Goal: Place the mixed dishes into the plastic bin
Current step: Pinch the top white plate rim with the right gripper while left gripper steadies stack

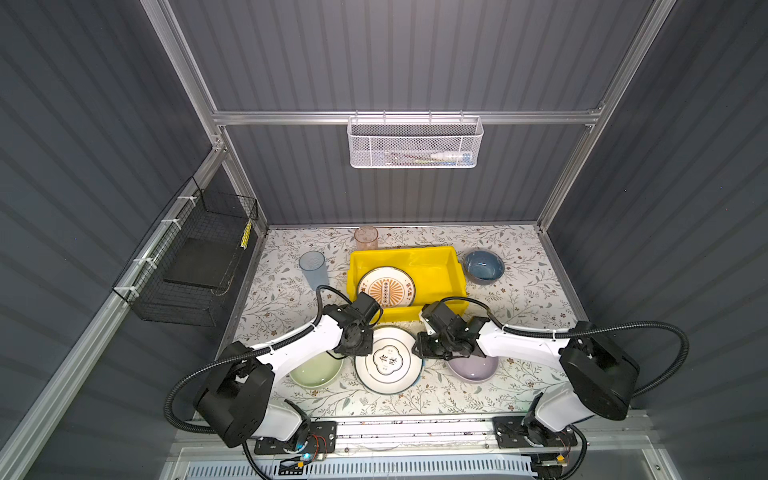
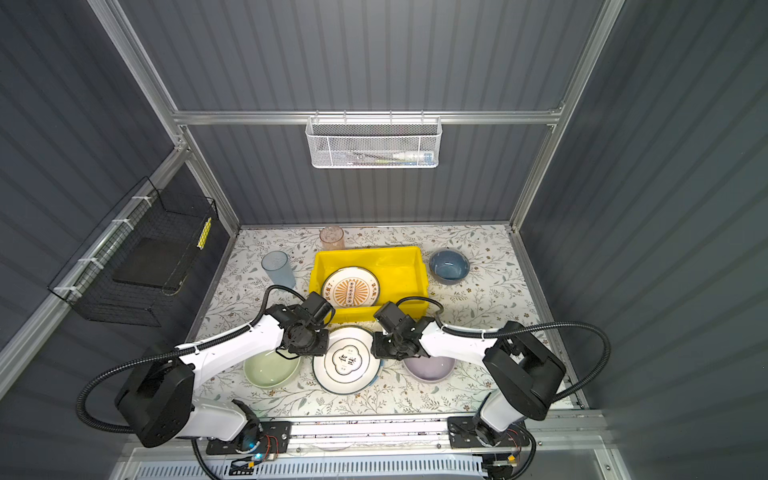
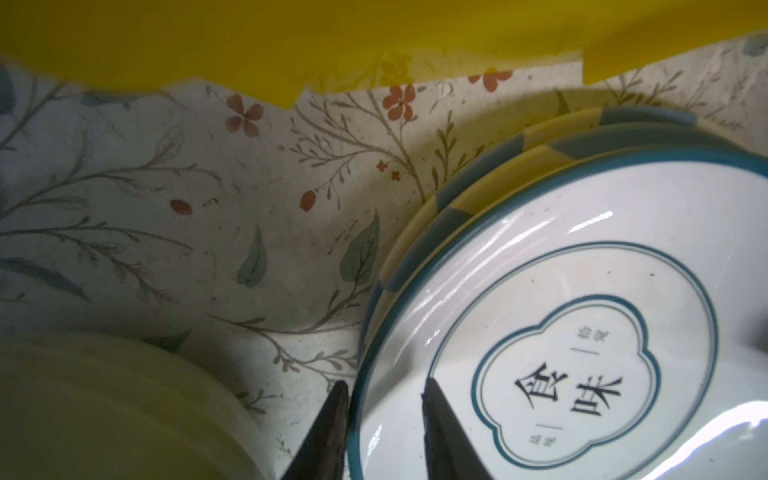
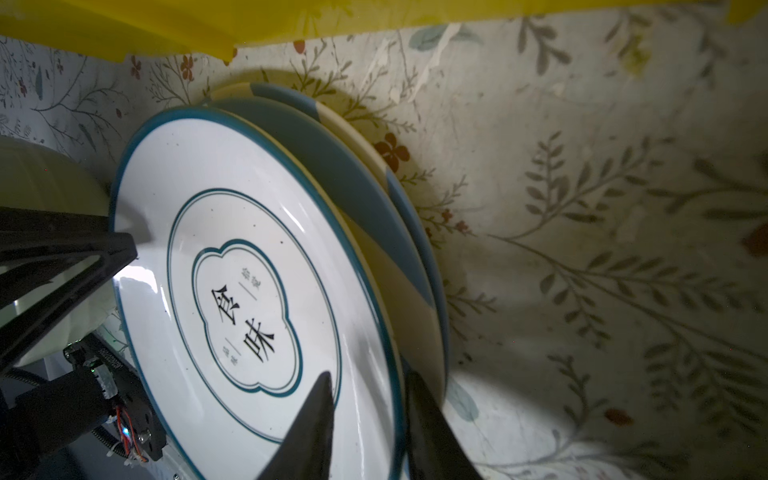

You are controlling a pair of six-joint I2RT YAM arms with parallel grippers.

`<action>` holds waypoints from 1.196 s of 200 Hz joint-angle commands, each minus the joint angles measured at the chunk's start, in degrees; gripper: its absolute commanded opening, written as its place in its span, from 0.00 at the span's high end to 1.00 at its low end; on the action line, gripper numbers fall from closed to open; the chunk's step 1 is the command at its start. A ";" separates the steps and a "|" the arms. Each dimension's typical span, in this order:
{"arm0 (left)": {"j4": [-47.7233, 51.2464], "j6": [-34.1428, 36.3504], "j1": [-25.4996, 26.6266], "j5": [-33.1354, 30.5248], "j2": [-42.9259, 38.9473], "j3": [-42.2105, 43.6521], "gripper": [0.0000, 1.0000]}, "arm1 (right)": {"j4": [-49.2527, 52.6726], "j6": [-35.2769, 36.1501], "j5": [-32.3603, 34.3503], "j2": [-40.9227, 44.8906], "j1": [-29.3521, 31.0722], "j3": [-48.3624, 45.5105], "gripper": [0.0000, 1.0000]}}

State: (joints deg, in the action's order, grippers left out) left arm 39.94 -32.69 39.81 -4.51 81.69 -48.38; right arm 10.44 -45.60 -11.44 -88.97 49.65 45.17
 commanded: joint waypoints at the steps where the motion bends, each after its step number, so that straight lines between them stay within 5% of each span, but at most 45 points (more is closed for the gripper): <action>1: -1.89 -0.70 0.35 3.33 1.19 0.83 0.69 | -4.25 -0.96 -2.57 -1.34 0.43 -0.20 0.71; 170: 0.35 -0.45 0.35 2.15 -1.59 -1.86 0.68 | 4.13 1.85 2.12 7.12 0.42 1.59 0.97; 239: 6.59 0.48 0.27 -3.46 -4.86 -7.46 0.57 | 12.46 5.18 5.19 12.60 0.16 4.16 0.98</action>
State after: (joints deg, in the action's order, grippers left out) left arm 42.74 -32.62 39.99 -4.71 78.54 -53.54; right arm 18.02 -42.92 -8.27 -78.94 49.82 46.46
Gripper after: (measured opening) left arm 0.411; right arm 0.073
